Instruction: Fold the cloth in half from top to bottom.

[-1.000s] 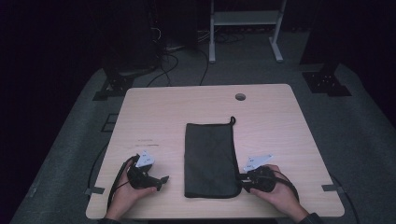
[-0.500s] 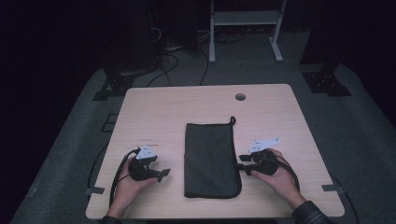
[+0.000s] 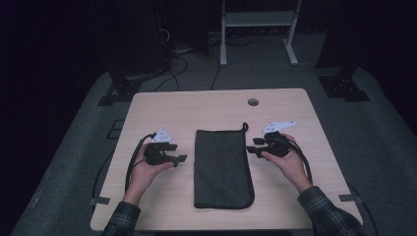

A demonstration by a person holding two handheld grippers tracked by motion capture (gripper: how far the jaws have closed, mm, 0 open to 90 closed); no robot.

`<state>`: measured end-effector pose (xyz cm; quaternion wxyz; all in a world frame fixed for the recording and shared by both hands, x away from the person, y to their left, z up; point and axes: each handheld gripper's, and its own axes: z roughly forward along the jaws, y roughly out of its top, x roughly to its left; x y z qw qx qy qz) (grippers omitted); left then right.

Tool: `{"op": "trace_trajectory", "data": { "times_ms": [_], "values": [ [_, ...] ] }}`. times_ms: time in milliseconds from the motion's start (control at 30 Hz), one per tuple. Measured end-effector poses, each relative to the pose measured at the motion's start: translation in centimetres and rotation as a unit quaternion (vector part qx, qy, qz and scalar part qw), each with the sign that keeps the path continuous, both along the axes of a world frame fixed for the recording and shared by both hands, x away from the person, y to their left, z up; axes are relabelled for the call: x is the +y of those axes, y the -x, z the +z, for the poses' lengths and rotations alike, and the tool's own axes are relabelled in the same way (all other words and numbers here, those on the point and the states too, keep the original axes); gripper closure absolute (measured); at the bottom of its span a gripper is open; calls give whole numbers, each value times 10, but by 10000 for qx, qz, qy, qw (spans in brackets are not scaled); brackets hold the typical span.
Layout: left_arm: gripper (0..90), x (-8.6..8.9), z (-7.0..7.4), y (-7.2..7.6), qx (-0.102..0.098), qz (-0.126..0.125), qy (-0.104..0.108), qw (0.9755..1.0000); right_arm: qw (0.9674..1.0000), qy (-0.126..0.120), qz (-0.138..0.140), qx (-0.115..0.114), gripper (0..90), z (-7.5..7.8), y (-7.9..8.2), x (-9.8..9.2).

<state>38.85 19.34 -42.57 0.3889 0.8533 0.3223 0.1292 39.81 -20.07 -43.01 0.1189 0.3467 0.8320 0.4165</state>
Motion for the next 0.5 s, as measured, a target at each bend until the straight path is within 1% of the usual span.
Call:
{"op": "trace_trajectory", "data": {
  "times_ms": [67,100,133,167,200,233,267,300,333,367,433,467,500],
  "values": [
    [381,-5,3,-11,0,-1,2,10000,10000,6,-28,-40,505,1,-8,1],
    [383,-5,3,-11,0,-1,2,10000,10000,6,-28,-40,505,1,-8,1],
    [384,-11,5,-22,-5,8,7,10000,10000,-15,-46,-38,501,2,-18,2],
    [388,-11,5,-22,-5,8,7,10000,10000,-15,-46,-38,501,2,-18,2],
    [389,-14,6,-28,-8,14,-6,10000,9999,25,-82,-62,498,2,-28,3],
    [389,-17,6,-33,-17,17,-7,10000,9999,25,-82,-62,498,2,-28,3],
    [396,-19,6,-39,-30,23,-21,10000,9999,54,-110,-55,498,1,-39,5],
    [396,-22,6,-44,-36,30,-32,10000,9999,54,-110,-55,498,1,-39,5],
    [398,-26,4,-55,-22,45,-83,10000,9999,84,-144,-25,494,-2,-49,6],
    [400,-26,4,-55,-22,45,-83,10000,9999,84,-144,-25,494,-2,-49,6],
    [403,-31,1,-66,-8,54,-132,9999,9997,87,-213,4,489,-5,-58,8],
    [424,-34,-3,-75,42,64,-150,9999,9997,53,-222,45,490,-8,-67,10],
    [432,-34,-3,-75,42,64,-150,9999,9997,53,-222,45,490,-8,-67,10]
  ]
}}
